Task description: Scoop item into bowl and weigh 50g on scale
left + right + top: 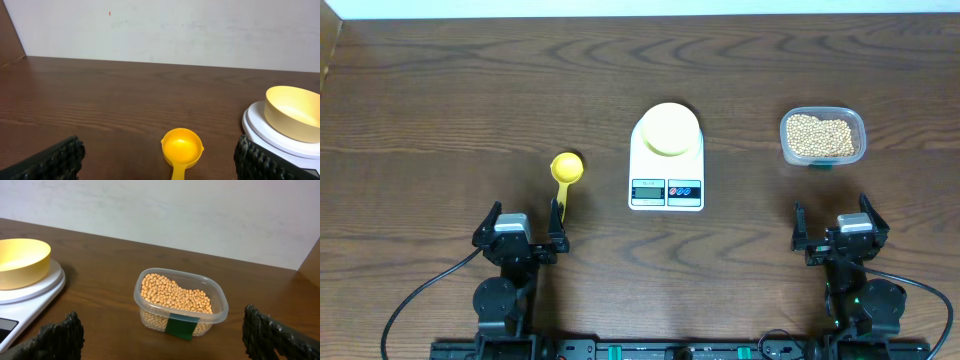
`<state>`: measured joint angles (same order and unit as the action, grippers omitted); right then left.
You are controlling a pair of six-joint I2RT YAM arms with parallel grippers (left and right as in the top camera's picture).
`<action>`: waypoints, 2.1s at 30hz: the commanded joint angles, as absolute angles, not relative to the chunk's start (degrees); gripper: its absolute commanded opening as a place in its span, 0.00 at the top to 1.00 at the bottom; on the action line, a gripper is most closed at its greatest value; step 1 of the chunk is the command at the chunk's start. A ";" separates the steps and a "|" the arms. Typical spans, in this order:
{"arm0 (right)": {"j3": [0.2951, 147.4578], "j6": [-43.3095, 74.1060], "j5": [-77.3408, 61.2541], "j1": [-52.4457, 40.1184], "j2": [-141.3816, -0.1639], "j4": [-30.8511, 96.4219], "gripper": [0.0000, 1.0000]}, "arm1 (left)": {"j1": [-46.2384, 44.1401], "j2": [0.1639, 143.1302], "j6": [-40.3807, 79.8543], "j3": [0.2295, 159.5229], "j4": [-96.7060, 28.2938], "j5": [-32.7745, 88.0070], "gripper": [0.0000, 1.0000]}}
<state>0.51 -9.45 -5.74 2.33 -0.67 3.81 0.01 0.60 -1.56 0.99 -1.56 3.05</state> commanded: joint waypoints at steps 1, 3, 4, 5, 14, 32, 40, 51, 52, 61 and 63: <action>0.32 -8.82 -5.50 1.93 -0.38 3.92 0.01 | 0.36 0.34 -2.35 0.23 -3.99 2.96 0.02; 0.32 -8.82 -5.50 1.93 -0.38 3.92 0.01 | 0.36 0.34 -2.37 0.23 -3.99 2.96 0.02; 0.32 -8.82 -5.50 1.93 -0.38 3.92 0.01 | 0.36 0.34 -2.35 0.23 -3.99 2.96 0.02; 0.32 -8.82 -5.50 1.93 -0.38 3.92 0.01 | 0.36 0.34 -2.37 0.23 -3.99 2.96 0.02; 0.32 -8.82 -5.50 1.93 -0.38 3.92 0.01 | 0.36 0.34 -2.35 0.23 -3.99 2.96 0.02; 0.32 -8.82 -5.50 1.93 -0.38 3.92 0.01 | 0.36 0.34 -2.35 0.23 -3.99 2.96 0.02; 0.32 -8.82 -5.50 1.93 -0.38 3.92 0.01 | 0.36 0.34 -2.35 0.23 -3.99 2.96 0.02; 0.32 -8.82 -5.50 1.93 -0.38 3.92 0.01 | 0.30 0.34 7.70 0.23 0.36 26.44 0.02; 0.32 -8.82 -5.50 1.93 -0.38 3.92 0.01 | 0.30 0.34 8.40 0.23 2.37 31.05 0.02; 0.32 -8.82 -5.50 1.93 -0.38 3.92 0.01 | 0.32 0.34 7.20 0.78 20.56 35.92 0.02; 0.32 -8.82 -5.50 1.93 -0.38 3.92 0.01 | 0.32 0.38 7.22 2.96 20.43 33.87 0.02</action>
<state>0.51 -9.45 -5.74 2.33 -0.67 3.84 0.01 0.62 6.44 0.56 20.08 33.32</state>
